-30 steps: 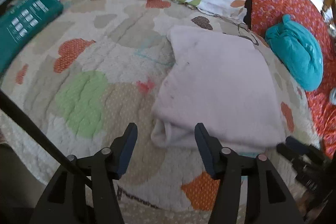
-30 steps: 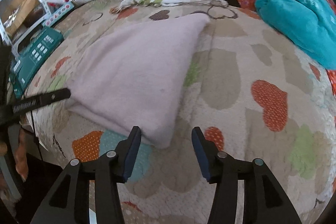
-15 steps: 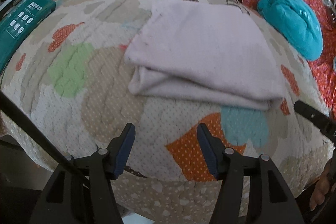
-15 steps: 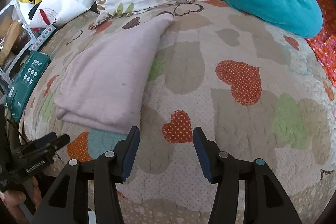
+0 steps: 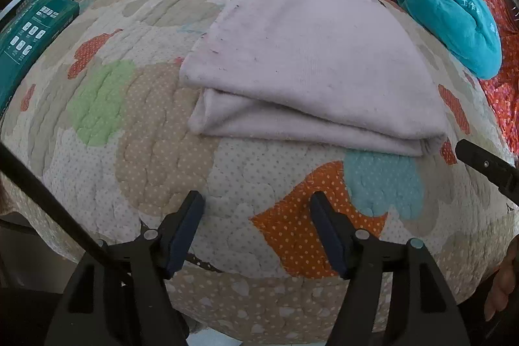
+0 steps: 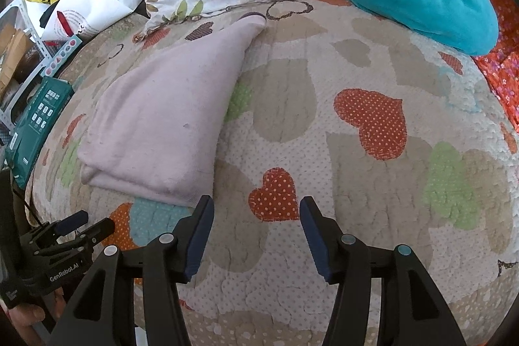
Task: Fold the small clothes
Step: 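Withdraw both grippers from the folded cardigan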
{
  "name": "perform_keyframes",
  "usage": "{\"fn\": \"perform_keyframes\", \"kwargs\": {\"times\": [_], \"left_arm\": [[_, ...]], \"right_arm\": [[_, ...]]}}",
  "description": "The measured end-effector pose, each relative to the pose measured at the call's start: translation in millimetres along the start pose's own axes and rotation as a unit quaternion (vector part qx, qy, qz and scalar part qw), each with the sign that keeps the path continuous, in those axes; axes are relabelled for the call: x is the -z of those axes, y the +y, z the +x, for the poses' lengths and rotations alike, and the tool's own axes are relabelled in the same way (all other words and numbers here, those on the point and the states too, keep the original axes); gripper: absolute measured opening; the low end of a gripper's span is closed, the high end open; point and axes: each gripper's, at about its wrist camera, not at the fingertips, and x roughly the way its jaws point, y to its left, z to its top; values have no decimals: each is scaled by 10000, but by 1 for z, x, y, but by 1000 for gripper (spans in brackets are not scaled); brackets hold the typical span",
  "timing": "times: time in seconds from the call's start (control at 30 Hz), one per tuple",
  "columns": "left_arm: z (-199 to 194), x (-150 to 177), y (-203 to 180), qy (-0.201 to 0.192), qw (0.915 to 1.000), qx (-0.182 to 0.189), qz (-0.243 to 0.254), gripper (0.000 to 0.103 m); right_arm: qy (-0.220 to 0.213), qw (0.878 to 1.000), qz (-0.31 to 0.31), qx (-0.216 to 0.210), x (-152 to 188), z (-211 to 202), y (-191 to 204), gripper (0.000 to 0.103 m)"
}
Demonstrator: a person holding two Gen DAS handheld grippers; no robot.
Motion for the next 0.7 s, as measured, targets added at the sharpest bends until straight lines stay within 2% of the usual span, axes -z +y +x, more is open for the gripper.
{"fn": "perform_keyframes", "kwargs": {"times": [0.7], "left_arm": [[2,2,-4,10,10000,-1,8,76]], "right_arm": [[122,9999,-11,-4,0,11,2,61]]}}
